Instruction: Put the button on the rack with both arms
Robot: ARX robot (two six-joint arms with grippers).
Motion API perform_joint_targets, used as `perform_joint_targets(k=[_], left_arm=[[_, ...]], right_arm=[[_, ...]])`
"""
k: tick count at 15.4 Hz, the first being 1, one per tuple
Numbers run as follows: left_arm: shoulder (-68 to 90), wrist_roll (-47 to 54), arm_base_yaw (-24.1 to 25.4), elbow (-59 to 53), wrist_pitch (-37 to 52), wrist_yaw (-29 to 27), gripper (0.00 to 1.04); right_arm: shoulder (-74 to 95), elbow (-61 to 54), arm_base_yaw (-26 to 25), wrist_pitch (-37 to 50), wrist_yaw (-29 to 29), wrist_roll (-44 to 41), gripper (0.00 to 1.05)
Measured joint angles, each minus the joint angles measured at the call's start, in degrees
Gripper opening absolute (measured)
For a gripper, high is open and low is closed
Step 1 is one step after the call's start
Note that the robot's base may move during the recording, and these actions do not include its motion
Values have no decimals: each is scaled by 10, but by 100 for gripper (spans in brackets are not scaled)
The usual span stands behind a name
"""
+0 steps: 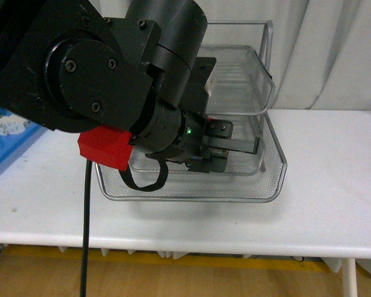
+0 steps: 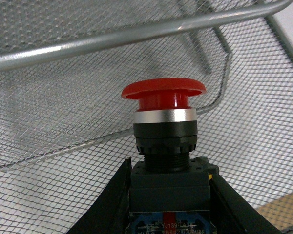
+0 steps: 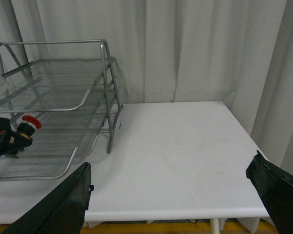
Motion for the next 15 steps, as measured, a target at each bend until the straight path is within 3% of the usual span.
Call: perform_joint_targets(k=[8,14,15], left_arm=[[96,-14,44,134,-89,-11,36],[68,-58,44,106,-68,31,99],[54,-59,44,97,-60,35,98]], right_arm=[[0,0,0,0,0,0,98],[0,0,0,0,0,0,98],[0,0,0,0,0,0,98]])
